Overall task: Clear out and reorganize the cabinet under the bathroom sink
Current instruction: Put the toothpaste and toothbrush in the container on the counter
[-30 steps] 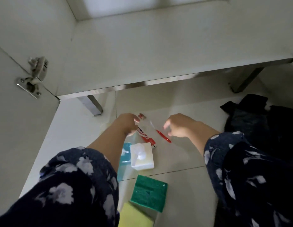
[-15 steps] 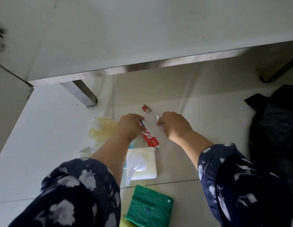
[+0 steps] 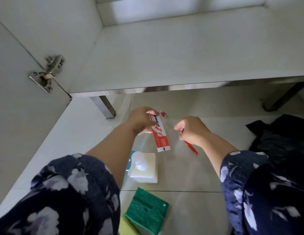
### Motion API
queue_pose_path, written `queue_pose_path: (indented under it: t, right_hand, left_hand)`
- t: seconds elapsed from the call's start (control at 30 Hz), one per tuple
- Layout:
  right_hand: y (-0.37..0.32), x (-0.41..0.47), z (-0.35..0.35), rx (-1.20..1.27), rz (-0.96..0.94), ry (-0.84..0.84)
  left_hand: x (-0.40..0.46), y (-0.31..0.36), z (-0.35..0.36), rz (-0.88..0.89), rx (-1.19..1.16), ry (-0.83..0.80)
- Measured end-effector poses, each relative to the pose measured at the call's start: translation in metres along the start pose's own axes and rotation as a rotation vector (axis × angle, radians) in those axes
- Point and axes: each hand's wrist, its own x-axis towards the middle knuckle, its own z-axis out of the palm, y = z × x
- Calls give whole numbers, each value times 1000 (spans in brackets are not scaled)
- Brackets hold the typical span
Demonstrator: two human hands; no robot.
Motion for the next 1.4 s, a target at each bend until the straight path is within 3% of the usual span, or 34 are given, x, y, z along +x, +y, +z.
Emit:
queue_pose_path:
  t: [0.23,0.37,0.5,0.67,0.9,1.2,1.4]
  right_hand:
    - [6,-61,10,105,-34,44]
    - [10,-82,10,152,-37,84]
    - [7,-99,9,211,-2,144]
    - [-30,-142,-12,154,74,95]
    - [-142,-233,-107,129,48,-16]
    - [-309,-381,-282,84,-3,-136]
    - [-387,-429,-381,40,-130,-120]
  left_hand:
    - [-50,-12,26,18,-20,31]
    - [-62,-10,29,124,91,39]
    - [-78,4,21,231,100,88]
    - [-125,10,-9,206,48,67]
    - [-248,42,-97,89,-134,119]
    - [-440,187,-253,-10,-228,241]
    - [-500,267,-309,-15,-234,340]
